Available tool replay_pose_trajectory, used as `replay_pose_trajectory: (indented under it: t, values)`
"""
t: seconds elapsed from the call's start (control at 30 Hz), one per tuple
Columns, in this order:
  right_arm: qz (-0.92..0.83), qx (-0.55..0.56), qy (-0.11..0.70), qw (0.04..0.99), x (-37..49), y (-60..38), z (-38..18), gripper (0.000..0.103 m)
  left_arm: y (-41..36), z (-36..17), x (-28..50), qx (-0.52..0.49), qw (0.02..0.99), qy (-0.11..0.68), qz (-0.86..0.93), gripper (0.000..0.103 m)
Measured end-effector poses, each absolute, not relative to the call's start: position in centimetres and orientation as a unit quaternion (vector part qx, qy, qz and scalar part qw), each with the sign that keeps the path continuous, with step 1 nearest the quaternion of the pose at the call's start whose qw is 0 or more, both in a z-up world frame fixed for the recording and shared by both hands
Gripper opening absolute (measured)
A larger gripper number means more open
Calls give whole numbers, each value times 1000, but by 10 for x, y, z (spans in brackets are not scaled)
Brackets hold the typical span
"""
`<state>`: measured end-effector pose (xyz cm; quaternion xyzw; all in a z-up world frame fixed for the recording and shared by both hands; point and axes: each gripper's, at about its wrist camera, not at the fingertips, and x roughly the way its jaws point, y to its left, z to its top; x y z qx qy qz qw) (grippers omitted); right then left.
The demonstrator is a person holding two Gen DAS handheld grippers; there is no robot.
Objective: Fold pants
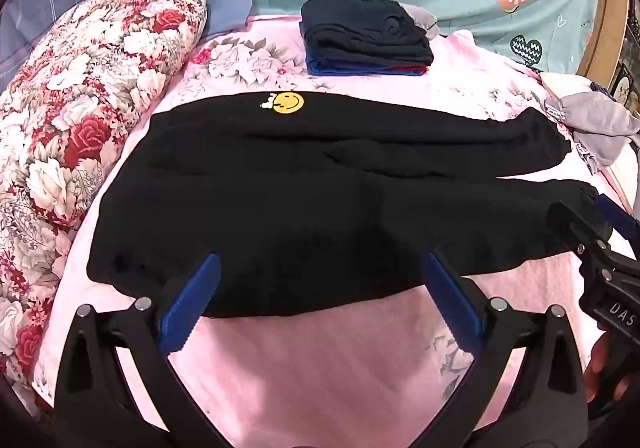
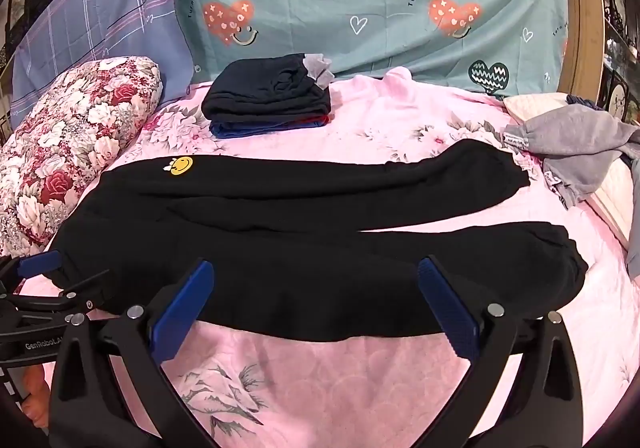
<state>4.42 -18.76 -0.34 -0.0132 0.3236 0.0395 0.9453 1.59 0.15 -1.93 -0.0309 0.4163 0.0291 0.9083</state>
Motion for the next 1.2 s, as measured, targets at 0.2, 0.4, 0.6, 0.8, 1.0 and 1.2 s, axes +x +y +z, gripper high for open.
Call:
replay_pose_trajectory:
  t: [0.2, 0.4, 0.6, 0.8, 1.0, 1.2]
  values:
    - [41, -10, 330, 943, 49, -188, -8, 102, 1, -22, 19, -28, 907, 418, 29, 101]
    - [45, -14, 335, 941, 51, -184, -12, 102, 3, -23, 22, -32, 908, 417, 33, 101]
    - [44, -14, 335, 941, 51, -184, -11, 102, 4, -24, 21, -36, 906, 419, 34, 101]
    - [45, -10, 336, 941, 49, -184, -11, 102, 2, -21, 17, -33, 908, 416, 34, 101]
    - [47, -13, 331, 942, 44, -182, -7, 102, 2, -17, 14, -32, 911, 411, 35, 101]
    - [47, -15, 331, 942, 42, -181, -6, 102, 3, -15, 11, -31, 911, 409, 35, 101]
